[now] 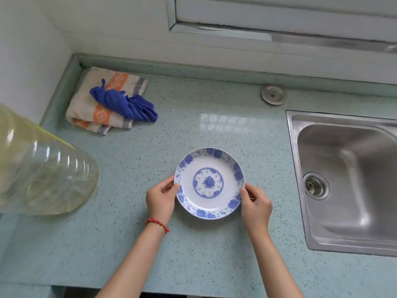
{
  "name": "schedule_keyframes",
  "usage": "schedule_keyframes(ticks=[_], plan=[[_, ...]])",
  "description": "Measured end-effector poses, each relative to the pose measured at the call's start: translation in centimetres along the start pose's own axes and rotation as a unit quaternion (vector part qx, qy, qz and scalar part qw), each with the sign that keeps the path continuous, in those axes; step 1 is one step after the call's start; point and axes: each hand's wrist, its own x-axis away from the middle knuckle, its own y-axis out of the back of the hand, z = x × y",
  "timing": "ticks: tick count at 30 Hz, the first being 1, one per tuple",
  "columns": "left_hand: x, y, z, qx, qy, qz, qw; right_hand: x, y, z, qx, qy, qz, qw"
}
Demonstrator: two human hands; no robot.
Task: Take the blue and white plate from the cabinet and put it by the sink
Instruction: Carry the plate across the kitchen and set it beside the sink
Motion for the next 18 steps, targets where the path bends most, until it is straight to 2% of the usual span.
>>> schedule_keyframes(ticks=[18], plan=[[-7.7,-3.6,-4.0,-0.003,-0.026,0.000,1.000,-8.6,-3.7,3.3,0.012,0.007,0.009,1.000]])
